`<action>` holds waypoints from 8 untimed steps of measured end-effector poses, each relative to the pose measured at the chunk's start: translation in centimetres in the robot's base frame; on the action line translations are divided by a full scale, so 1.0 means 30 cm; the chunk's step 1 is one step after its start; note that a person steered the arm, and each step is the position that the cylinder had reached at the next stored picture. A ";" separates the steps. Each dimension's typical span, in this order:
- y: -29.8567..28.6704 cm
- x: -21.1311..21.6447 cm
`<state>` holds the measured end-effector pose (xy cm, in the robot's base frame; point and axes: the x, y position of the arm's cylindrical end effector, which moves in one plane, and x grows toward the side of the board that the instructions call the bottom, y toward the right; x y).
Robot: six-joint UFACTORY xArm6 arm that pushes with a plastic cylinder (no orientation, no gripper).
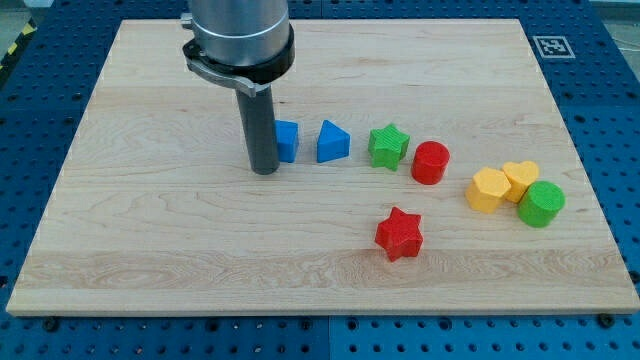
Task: Push red circle right horizontally towards green star
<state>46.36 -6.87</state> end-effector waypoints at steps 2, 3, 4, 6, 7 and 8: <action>0.139 0.012; 0.315 0.012; 0.430 0.034; 0.621 0.061; 0.671 0.044; 0.670 0.001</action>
<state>46.38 13.23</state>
